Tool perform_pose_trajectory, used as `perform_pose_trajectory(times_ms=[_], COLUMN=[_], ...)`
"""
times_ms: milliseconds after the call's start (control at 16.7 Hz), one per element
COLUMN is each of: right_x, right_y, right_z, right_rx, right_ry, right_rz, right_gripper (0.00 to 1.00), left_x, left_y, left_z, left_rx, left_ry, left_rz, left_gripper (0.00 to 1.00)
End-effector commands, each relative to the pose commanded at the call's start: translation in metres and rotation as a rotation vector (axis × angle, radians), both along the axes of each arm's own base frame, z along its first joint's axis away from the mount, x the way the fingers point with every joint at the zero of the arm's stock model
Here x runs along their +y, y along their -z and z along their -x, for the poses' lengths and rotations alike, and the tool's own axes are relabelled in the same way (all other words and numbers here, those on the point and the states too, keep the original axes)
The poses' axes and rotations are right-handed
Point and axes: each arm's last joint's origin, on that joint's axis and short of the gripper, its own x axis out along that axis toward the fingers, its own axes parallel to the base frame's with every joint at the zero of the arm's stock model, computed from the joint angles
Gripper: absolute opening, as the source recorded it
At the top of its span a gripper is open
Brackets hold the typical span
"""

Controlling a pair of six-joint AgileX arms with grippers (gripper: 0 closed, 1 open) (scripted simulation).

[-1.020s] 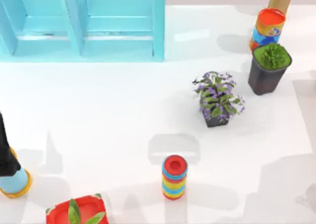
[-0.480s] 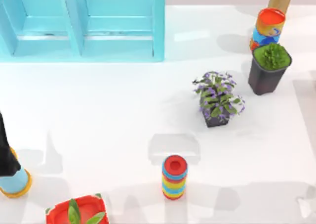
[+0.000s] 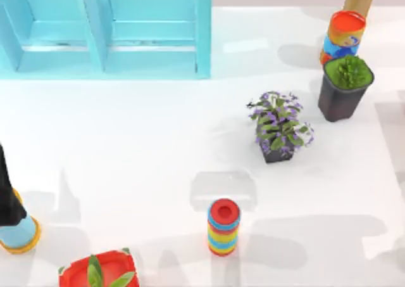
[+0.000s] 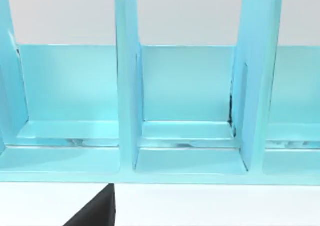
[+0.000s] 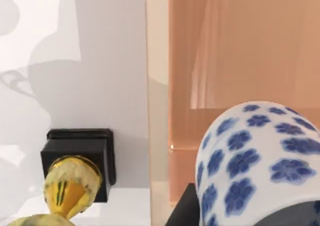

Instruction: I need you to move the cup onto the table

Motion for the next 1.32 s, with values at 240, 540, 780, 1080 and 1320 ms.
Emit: perform_pose_trajectory(times_ms=[240,540,780,1080,1320], right_x=[0.037,0.139,0.249,0.353,0.381], right_y=[-0.023,-0.037,-0.029,-0.002,0.010], right_z=[-0.054,-0.118,-0.132,-0.109,-0.097], right_rx=[-0.022,-0.042,-0.042,-0.012,0.001], right_ry=[0.006,0.002,-0.015,-0.010,-0.007], right_rz=[-0.007,-0.015,-0.025,-0.009,0.007], right_gripper=[0.00,0.00,0.00,0.00,0.00], left_x=[0.000,0.000,0.000,0.000,0.000], left_y=[0.000,0.000,0.000,0.000,0.000], left_z=[0.000,0.000,0.000,0.000,0.000], left_rx=[0.000,0.000,0.000,0.000,0.000], left_ry=[0.000,0.000,0.000,0.000,0.000], left_rz=[0.000,0.000,0.000,0.000,0.000], left_gripper=[1.00,1.00,1.00,1.00,1.00])
